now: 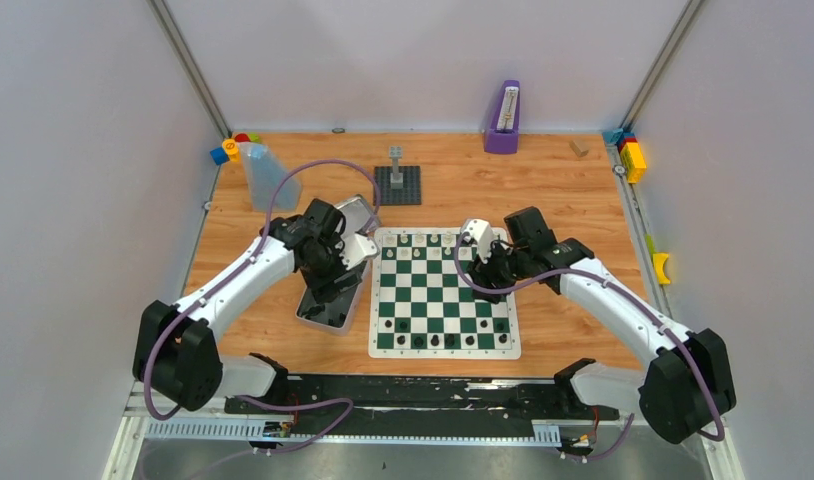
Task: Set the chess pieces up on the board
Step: Adjust the storage box at the center of the board.
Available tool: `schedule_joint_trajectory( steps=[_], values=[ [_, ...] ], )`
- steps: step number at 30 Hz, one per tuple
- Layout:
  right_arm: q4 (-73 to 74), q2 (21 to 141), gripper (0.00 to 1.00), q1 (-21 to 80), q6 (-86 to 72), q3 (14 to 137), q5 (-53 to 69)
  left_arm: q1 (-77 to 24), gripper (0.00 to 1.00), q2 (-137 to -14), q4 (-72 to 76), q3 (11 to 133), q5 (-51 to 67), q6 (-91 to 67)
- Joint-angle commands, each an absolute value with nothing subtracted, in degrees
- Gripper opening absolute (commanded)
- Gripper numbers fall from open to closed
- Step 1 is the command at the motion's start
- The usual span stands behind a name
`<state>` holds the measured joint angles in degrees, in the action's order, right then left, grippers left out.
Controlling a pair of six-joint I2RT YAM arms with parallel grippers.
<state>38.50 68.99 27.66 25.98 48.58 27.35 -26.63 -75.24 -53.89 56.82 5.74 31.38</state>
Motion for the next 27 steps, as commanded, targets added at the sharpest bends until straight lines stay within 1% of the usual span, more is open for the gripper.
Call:
schedule_joint_trajectory(
  steps=[1, 7, 10, 13, 16, 20, 27],
  values=[
    [36.3, 67.1, 0.46, 27.1, 25.6, 48.1, 29.2, -25.3, 0.81, -76.0, -54.3, 53.8, 7.1, 39.1],
    [36.3, 67.3, 0.46, 27.0, 25.8, 47.9, 29.3, -25.2, 0.82, -79.1, -53.0, 51.6, 9.8, 41.9],
    [36.3, 67.2, 0.46, 27.0, 25.8, 47.6, 29.3, -25.2, 0.8, -80.7, -51.6, 51.5, 8.8, 41.4],
    [36.4, 66.9, 0.46, 27.0, 25.9, 47.3, 29.1, -25.2, 0.79, -78.9, -50.8, 51.8, 8.0, 39.8],
    [36.4, 66.6, 0.46, 27.0, 26.0, 47.0, 28.9, -25.2, 0.8, -75.9, -50.5, 52.5, 3.9, 37.7],
    [36.3, 66.7, 0.47, 27.0, 25.9, 47.1, 29.0, -24.0, 0.84, -72.3, -49.0, 53.2, -3.1, 33.5],
    [36.5, 67.6, 0.47, 27.0, 25.8, 47.2, 29.1, -20.4, 0.86, -78.0, -47.6, 55.3, -6.8, 31.5]
  ],
)
